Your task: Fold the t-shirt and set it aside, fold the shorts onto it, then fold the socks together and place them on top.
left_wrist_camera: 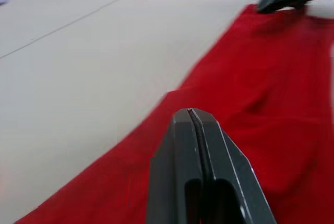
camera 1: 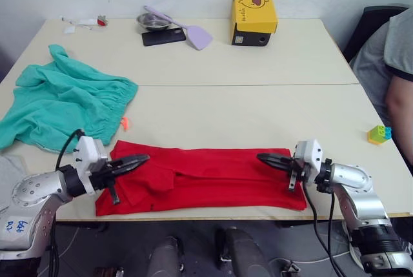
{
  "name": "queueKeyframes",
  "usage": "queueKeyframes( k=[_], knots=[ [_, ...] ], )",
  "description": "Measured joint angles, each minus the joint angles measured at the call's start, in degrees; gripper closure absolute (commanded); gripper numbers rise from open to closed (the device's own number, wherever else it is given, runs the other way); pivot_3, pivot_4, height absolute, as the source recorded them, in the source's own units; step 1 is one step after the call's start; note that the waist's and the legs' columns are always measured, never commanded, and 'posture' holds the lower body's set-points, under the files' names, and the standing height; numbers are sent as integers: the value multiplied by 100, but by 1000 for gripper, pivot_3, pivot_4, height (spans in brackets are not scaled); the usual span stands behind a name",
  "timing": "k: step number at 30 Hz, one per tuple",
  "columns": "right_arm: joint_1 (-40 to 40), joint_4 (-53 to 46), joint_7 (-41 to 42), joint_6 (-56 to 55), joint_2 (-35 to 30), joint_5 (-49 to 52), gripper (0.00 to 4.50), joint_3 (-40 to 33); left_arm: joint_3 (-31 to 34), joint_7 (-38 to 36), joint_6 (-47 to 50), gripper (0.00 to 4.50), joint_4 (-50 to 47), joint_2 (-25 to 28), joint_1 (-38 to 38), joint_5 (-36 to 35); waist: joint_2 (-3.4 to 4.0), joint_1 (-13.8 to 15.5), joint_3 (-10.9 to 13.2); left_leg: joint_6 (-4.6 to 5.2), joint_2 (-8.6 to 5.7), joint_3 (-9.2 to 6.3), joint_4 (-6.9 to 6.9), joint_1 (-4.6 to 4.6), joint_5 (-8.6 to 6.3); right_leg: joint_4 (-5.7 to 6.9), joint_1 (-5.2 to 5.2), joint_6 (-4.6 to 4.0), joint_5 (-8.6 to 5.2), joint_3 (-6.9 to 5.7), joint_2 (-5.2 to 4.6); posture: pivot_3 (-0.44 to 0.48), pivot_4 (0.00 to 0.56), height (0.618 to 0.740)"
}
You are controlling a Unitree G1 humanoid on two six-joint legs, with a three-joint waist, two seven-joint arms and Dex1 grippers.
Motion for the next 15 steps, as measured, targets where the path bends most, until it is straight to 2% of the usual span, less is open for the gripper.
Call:
queueKeyframes(
  k=[4, 8, 12, 15],
  knots=[
    [242, -247, -373, 186, 196, -315, 4500, 338, -429, 179, 114, 4490, -268, -49, 410, 289, 1, 12, 0, 0, -1, -2, 0, -3, 0, -1, -4, -4, -2, 0, 2, 0, 150, 740],
    [246, -240, -893, 240, 319, -686, 4500, 374, -715, 733, 51, 4490, -187, -236, 630, 1007, 0, 22, -1, 1, -3, -1, 0, -3, -1, -5, -5, -5, -2, 4, 1, 0, 150, 740],
    [187, -218, -1131, 325, 314, -813, 4500, 352, -728, 1216, -14, 4490, -58, -490, 732, 1345, -11, 43, -8, 2, -2, -3, 0, -1, -2, -7, -3, -7, -3, 2, 1, 0, 150, 740],
    [192, -179, -1052, 338, 215, -780, 4500, 321, -512, 1122, -295, 4490, -25, -382, 1037, 1395, -11, 27, -10, 2, 0, -2, -8, 0, -2, -9, -4, -12, -6, 2, 1, 0, 150, 740]
  ],
)
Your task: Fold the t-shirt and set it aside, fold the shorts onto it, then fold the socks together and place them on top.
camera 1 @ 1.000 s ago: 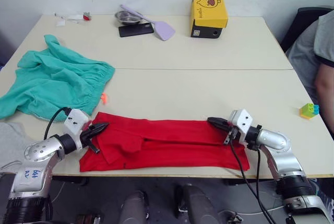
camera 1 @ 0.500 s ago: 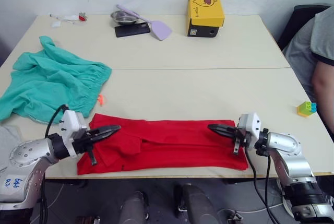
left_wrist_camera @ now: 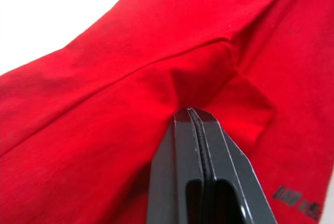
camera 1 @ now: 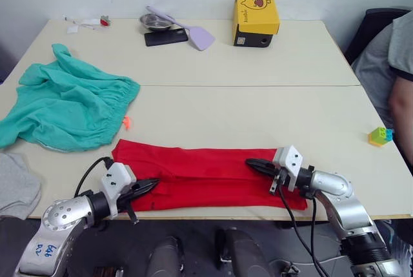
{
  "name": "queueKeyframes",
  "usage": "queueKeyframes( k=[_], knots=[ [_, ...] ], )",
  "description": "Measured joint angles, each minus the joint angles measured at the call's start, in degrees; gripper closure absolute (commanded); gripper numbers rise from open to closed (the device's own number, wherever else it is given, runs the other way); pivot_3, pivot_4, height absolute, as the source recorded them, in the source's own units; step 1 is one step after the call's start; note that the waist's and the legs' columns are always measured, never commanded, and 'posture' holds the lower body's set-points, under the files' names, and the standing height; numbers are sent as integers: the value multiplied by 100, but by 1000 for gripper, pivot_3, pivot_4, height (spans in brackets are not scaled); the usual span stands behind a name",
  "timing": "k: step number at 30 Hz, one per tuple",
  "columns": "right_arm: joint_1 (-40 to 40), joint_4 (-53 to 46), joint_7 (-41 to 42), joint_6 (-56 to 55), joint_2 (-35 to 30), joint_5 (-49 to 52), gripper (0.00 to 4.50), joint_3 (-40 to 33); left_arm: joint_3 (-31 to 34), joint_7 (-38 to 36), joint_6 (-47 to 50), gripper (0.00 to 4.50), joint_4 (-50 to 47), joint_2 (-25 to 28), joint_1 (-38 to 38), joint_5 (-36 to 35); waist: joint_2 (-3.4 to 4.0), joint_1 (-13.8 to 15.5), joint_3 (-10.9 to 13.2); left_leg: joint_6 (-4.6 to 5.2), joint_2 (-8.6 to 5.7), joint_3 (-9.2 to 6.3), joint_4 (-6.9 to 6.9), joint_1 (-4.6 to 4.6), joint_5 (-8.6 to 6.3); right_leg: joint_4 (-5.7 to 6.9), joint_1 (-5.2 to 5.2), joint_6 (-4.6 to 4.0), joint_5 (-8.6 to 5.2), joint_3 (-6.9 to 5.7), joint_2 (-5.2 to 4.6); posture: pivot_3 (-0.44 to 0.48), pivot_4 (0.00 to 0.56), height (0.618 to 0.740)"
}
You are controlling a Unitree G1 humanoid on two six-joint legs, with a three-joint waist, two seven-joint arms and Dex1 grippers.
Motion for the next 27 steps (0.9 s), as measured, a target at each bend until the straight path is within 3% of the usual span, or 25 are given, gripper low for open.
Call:
queueKeyframes(
  k=[3, 9, 17, 23, 27],
  knots=[
    [1, 150, 81, -83, -124, 39, 4500, -184, 584, -254, -288, 4490, 295, 190, 326, -69, 1, 8, -1, 2, -1, 0, -13, 2, 1, -7, -2, -4, -2, -3, 0, 0, 150, 740],
    [-34, 299, 236, -161, -122, 143, 4500, -214, 1331, -1044, -369, 4490, 464, 166, 509, -968, -1, 15, -1, 1, -2, -2, -15, -3, 1, -17, -1, -4, -2, -5, -1, 0, 150, 740],
    [-7, 295, 297, -224, -8, 192, 4500, -198, 1308, -1111, 14, 4490, -172, 238, 801, -1130, -2, 13, -2, 0, -4, 0, -48, 0, 2, -29, -4, -4, -3, -5, 0, 0, 150, 740],
    [-9, 295, 330, -253, 42, 189, 4500, -181, 730, -476, 427, 4490, -372, 208, 637, -602, -3, -1, -2, -2, -3, 0, -50, 2, 4, -28, -4, -4, -3, -4, 4, 0, 150, 740],
    [-50, 334, 394, -259, 42, 185, 4500, -178, 706, -319, 626, 4490, -369, 370, 754, -317, -3, -4, -3, -3, -3, 0, -52, 2, 4, -29, -6, -5, -3, -4, 4, 0, 150, 740]
  ],
)
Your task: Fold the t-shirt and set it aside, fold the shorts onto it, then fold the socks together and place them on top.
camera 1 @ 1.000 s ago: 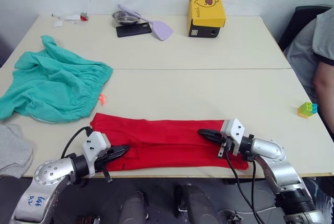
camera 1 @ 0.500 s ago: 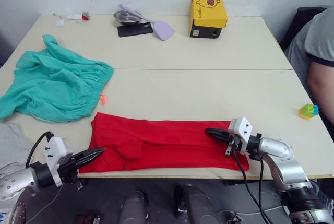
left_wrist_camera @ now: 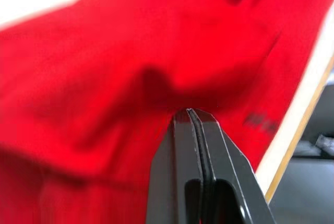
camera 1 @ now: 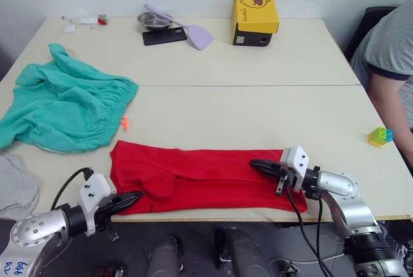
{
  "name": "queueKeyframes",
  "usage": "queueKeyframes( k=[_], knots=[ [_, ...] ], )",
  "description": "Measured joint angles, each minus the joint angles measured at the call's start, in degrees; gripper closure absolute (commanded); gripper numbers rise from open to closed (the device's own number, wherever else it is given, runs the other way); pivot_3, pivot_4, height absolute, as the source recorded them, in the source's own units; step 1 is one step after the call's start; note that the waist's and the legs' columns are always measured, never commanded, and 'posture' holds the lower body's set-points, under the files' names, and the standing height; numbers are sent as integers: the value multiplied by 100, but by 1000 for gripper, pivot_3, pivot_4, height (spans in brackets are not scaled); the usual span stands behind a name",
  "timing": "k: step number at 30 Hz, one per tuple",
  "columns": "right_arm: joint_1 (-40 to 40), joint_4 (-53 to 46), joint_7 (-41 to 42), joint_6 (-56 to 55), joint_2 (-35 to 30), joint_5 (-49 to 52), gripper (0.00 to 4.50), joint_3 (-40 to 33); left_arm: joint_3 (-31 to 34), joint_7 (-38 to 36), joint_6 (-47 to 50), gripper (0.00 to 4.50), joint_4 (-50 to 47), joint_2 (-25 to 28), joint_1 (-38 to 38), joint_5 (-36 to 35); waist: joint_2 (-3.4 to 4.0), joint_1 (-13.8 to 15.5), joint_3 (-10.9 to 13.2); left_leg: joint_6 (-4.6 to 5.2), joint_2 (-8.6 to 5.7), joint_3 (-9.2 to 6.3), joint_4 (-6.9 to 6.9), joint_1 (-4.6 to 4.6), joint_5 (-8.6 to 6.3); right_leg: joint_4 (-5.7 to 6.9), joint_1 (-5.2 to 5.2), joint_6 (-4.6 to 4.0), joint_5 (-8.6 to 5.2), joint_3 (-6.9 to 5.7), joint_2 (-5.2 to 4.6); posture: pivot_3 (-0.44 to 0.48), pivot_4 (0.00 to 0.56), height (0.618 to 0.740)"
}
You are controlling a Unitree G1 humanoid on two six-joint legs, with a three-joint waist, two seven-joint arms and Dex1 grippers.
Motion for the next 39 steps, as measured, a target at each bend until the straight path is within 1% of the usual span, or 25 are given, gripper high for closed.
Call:
queueKeyframes(
  k=[6, 10, 13, 15, 18, 20, 21, 25, 27, 29, 32, 39],
  knots=[
    [-97, 183, 72, -129, 1, 1, 4500, -6, 484, -201, -81, 4490, 295, 210, 287, 5, 5, -15, -3, -1, 1, 0, 0, 8, 1, 2, 1, -4, -2, 1, 0, 0, 150, 740],
    [-144, 258, 95, -205, 1, -3, 4500, -6, 811, -275, -296, 4490, 894, 301, 187, 33, 16, -15, -6, -6, 0, -2, -1, 10, 1, 2, 1, -7, -3, 0, 0, 0, 150, 740],
    [-166, 312, 135, -238, 1, 13, 4500, -6, 872, -458, -471, 4490, 1200, 339, 61, 18, 16, -16, -6, -11, 0, -1, -1, 8, 1, 2, 1, -7, -2, 0, -2, 0, 150, 740],
    [-166, 326, 194, -240, 1, 66, 4500, -7, 922, -629, -529, 4490, 1346, 340, -49, -97, 16, -18, -5, -11, 1, -1, -3, 6, 1, 2, 0, -8, -2, -1, -2, 0, 150, 740],
    [-146, 327, 313, -231, 1, 180, 4500, -10, 1175, -1090, -435, 4490, 1402, 334, -3, -559, 12, -23, -5, -4, 2, -1, -6, -1, 5, 3, -6, -8, -3, -2, -2, 0, 150, 740],
    [-132, 326, 375, -227, 1, 230, 4500, -15, 1335, -1331, -331, 4136, 1197, 343, 150, -792, 12, -35, -5, -6, 1, 0, -9, -2, 2, 1, -6, -8, -3, -2, -4, 0, 150, 740],
    [-130, 326, 405, -227, 1, 253, 4500, -15, 1399, -1324, -177, 3935, 1066, 344, 192, -879, 13, -35, -5, -6, 1, 0, -10, -3, 0, 1, -6, -8, -3, -2, -4, 0, 150, 740],
    [-117, 326, 450, -227, 1, 261, 4500, -15, 1582, -992, 747, 2726, 599, 343, 108, -1482, 12, -35, -4, -5, 1, -2, -9, -2, 1, 2, -6, -7, -3, -3, -3, 0, 150, 740],
    [-102, 323, 453, -228, 3, 265, 4500, -15, 1572, -554, 1640, 2726, 263, 432, 32, -1911, 12, -35, -4, -3, 0, -3, -7, -1, 2, 3, -3, -4, -2, -3, -3, 0, 150, 740],
    [-99, 323, 453, -228, 8, 269, 4500, -14, 1570, -218, 2210, 2726, 127, 456, -141, -2181, 11, -33, -4, -4, -1, -4, -6, 0, 5, 4, -3, -2, -1, -2, -3, 0, 150, 740],
    [-100, 323, 458, -229, 19, 297, 4500, -14, 1545, -22, 2657, 2726, 84, 521, -198, -2333, 11, -45, -5, -6, -1, -4, -7, 1, 6, 4, -3, -3, -1, -2, -2, 0, 150, 740],
    [-100, 322, 462, -229, 28, 318, 4500, -14, 1455, 308, 3179, 2726, 62, 592, -305, -2323, 11, -65, -5, -8, -2, -4, -7, 0, 6, 3, -4, -4, -2, -2, -3, 0, 150, 740]
  ],
)
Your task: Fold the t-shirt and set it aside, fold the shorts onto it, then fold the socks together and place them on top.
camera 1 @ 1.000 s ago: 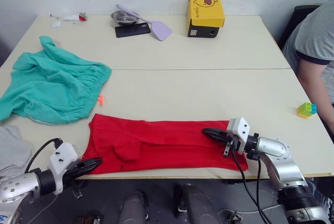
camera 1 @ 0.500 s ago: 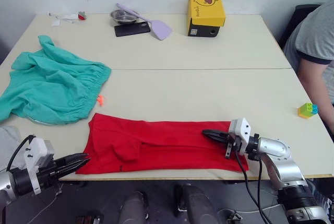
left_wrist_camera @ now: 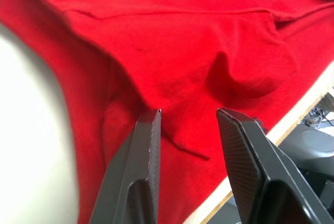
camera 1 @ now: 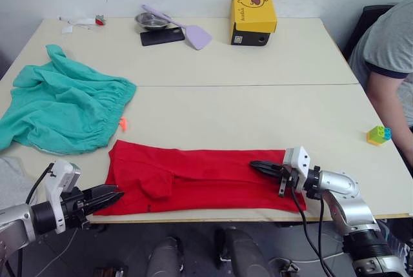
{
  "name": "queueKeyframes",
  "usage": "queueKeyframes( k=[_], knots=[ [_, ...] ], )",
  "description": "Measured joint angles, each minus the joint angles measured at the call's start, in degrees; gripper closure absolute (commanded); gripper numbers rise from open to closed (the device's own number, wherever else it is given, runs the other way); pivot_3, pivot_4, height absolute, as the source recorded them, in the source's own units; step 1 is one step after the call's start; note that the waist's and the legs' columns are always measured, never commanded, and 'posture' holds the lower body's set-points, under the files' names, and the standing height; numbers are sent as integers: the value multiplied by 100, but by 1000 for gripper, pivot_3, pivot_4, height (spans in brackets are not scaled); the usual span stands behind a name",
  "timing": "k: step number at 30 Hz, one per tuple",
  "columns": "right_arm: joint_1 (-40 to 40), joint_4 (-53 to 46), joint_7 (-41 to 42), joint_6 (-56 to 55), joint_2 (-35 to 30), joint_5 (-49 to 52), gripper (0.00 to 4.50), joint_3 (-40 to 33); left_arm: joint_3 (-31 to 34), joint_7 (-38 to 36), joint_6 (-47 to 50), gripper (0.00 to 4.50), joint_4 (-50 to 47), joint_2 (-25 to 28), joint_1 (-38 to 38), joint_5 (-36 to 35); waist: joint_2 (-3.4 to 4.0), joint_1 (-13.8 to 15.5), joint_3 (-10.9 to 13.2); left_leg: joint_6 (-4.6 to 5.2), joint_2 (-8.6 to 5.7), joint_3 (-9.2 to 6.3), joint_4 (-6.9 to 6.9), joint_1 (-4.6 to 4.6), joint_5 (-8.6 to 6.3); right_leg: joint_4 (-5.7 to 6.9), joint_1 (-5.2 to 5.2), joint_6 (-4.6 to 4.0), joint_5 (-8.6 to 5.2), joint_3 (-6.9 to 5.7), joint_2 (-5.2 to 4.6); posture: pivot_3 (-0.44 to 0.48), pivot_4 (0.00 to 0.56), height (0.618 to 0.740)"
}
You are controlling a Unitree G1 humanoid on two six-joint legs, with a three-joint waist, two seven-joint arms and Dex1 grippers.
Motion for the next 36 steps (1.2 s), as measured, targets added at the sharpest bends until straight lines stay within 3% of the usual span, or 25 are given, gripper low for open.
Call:
queueKeyframes(
  k=[14, 17, 21, 36],
  knots=[
    [61, -54, -18, -5, 55, 18, 4500, -1, -404, 304, 203, 2726, -7, -154, -344, 4, -1, -16, -1, -1, -1, -3, 0, 0, 0, 1, 1, -1, 0, 0, -1, 0, 150, 740],
    [56, -54, -19, -5, 65, 22, 4500, -1, -469, 306, 165, 3315, -6, -165, -385, 35, -1, -32, -1, -1, -1, -2, 0, 0, 1, 1, 1, -1, 0, 0, -1, 0, 150, 740],
    [56, -54, -20, -3, 66, 28, 4500, -1, -510, 296, 132, 4478, 8, -160, -334, 117, -1, -38, -1, -1, -1, -2, 1, 0, 1, 1, 1, -1, 0, 0, -1, 0, 150, 740],
    [45, -55, -49, 9, 78, 30, 4500, 1, -236, -200, 121, 4478, 572, 383, -328, 178, -1, -49, -1, -3, -1, -3, 1, 0, 2, 2, 0, -1, 0, -1, -2, 0, 150, 740]
  ],
)
